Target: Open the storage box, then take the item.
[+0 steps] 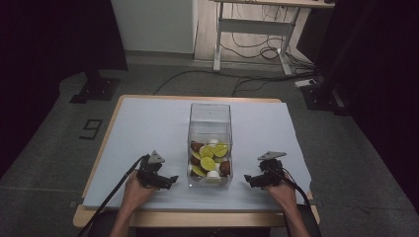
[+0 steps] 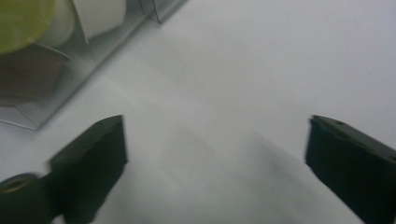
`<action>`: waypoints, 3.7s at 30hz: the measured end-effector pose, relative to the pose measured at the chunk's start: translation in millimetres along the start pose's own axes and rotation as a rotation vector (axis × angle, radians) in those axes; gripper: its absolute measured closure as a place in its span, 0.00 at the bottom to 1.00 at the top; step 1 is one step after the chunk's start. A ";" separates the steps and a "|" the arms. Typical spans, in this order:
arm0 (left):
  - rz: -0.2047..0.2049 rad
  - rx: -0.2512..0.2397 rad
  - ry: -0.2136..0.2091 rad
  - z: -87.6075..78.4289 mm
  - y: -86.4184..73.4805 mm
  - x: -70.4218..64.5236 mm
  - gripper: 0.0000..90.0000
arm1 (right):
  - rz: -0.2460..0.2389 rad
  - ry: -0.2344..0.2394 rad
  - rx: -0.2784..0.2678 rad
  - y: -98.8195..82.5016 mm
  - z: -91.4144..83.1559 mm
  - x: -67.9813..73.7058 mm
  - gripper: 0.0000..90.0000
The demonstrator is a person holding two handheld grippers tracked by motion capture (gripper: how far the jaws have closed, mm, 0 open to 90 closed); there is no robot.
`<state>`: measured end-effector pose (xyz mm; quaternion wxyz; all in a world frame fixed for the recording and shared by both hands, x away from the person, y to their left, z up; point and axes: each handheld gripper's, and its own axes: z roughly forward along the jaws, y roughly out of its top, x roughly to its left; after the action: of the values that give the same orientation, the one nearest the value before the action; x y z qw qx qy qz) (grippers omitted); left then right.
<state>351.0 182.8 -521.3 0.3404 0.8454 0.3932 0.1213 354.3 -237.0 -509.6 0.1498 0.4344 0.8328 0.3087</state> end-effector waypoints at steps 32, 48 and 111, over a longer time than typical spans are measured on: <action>0.023 0.019 0.051 5.9 -4.1 -3.0 0.00 | -0.041 -0.004 0.042 -6.8 9.0 1.5 0.00; 0.023 0.019 0.052 6.0 -4.1 -3.1 0.00 | -0.121 -0.007 -0.023 4.0 -16.1 11.0 0.01; 0.024 0.016 0.056 6.2 -4.3 -3.6 0.00 | -0.258 0.252 -0.059 107.2 -41.5 70.7 0.09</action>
<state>349.1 179.1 -528.6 0.3211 0.8491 0.3934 0.1456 359.7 -149.0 -407.5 0.0956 0.2773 0.8843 0.3633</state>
